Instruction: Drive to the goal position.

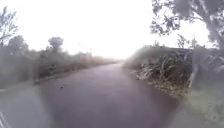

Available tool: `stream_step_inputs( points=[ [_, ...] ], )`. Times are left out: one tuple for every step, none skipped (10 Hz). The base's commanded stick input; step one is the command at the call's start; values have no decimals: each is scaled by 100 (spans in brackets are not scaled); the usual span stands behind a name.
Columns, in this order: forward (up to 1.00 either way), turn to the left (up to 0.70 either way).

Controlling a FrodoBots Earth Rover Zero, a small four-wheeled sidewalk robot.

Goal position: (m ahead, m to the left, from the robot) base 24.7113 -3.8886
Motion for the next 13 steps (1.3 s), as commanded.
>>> stream_step_inputs(
  points=[
    [70, 0],
    [70, 0],
    [70, 0],
    [70, 0],
    [70, 0],
    [70, 0],
    [70, -14],
    [70, -14],
    [70, -14],
    [70, -10],
    [70, -4],
    [70, 0],
    [70, 0]
  ],
)
